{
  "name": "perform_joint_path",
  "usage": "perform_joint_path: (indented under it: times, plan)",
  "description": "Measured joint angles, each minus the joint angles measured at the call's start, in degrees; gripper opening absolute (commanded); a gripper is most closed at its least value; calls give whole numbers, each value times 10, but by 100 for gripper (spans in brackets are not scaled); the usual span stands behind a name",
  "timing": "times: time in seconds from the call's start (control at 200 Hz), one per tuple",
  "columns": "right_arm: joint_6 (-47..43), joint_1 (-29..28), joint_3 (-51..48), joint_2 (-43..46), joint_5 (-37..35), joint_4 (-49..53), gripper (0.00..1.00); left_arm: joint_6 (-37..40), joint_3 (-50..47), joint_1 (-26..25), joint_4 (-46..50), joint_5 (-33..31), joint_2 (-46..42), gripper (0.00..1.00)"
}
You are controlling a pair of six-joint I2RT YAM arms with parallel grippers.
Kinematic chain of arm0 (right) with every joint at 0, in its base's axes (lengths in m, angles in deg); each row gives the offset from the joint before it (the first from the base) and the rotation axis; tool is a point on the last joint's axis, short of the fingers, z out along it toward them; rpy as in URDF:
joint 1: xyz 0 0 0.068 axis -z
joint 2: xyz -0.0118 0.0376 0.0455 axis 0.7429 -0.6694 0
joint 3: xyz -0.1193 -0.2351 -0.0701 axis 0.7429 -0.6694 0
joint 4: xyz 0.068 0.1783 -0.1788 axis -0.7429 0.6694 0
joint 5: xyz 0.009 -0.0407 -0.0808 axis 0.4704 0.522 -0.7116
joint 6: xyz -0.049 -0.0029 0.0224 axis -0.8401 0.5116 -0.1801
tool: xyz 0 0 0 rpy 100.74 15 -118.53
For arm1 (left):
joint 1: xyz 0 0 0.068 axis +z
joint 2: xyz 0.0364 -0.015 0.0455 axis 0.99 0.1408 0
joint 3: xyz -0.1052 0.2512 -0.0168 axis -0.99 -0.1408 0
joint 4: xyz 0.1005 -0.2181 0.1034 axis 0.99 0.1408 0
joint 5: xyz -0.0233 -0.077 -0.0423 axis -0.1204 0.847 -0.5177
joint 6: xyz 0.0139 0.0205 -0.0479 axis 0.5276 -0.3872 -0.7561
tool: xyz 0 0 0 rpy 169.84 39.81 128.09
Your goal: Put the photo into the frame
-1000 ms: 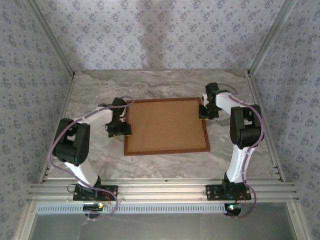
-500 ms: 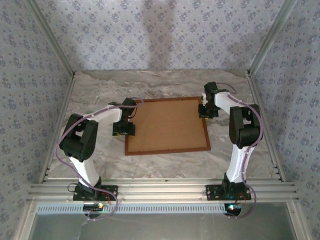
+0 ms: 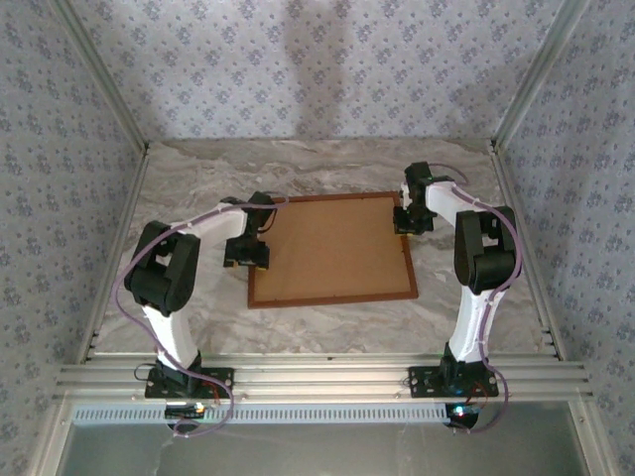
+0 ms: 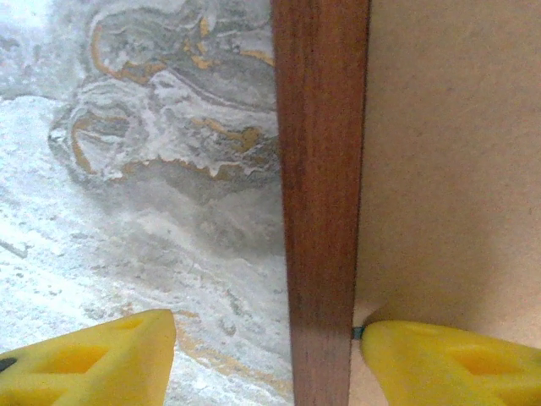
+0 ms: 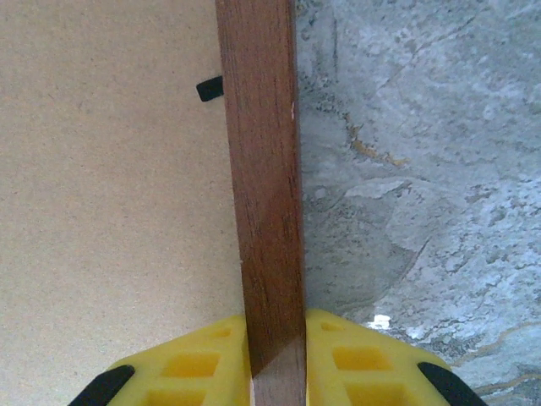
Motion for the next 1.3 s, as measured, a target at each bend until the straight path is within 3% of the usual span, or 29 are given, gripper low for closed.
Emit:
perform_joint_path:
  times: [0.135,0.22,0.425,0.44,0.805,0.935,1.109,1.299]
  plan:
    - [0,1,14,3,-7,8,57,3,5,0,-2,6,-7,73]
    - [1,1,14,21,-8,6,70,2,4,0,-19,18,-14,78]
    - [14,1,-10,102,-10,-20,79,-14,-46,0,-84,61,-74,89]
    - [15,1,-13,106,-11,-21,79,-14,-50,0,-89,66,-79,95]
    - [19,21,-147,124,11,-80,82,-55,-142,7,-190,155,-109,95]
    - [15,25,-164,117,31,-99,77,-76,-163,1,-216,166,-127,94]
    - [10,26,-158,94,67,-127,57,-116,-171,-32,-232,171,-134,93]
    - [13,31,-50,21,62,-79,57,-161,-172,-82,-214,151,-136,93]
